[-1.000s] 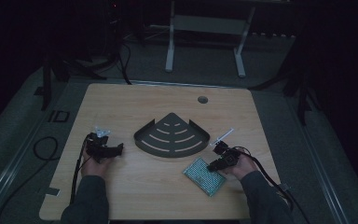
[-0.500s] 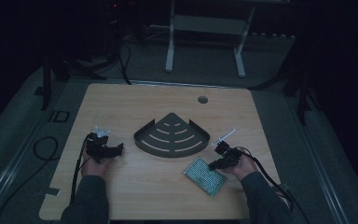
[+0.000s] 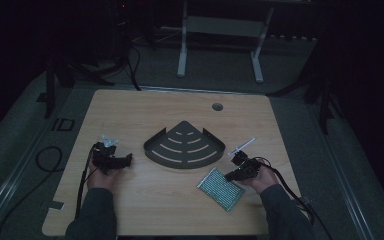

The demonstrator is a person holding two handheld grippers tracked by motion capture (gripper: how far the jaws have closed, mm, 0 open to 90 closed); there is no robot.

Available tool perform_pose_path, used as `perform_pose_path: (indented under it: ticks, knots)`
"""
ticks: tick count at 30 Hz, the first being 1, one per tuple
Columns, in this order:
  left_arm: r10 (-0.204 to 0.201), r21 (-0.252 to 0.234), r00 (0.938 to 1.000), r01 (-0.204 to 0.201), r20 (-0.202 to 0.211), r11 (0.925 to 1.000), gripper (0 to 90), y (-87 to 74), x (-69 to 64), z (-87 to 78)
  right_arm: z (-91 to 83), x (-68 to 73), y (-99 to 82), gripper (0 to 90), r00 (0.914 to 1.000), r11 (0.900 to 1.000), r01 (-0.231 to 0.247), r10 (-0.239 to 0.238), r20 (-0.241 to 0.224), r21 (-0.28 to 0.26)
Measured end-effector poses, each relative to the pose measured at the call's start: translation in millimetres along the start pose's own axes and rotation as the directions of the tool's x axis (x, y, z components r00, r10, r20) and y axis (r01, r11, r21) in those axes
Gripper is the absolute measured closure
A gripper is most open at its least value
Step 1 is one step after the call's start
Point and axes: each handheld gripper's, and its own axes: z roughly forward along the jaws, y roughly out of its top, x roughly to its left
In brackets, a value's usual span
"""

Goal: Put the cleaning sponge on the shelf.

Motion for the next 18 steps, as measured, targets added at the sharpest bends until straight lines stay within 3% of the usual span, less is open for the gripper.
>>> perform_pose_path:
  ticks: [18]
  knots:
    - [-0.001, 0.000, 1.0000, 0.001, -0.001, 1.0000, 12.0, 0.0, -0.1, 0.1, -15.4, 3.5, 6.3, 89.6, 0.9996, 0.9994, 0.028, -0.028, 0.008, -0.022]
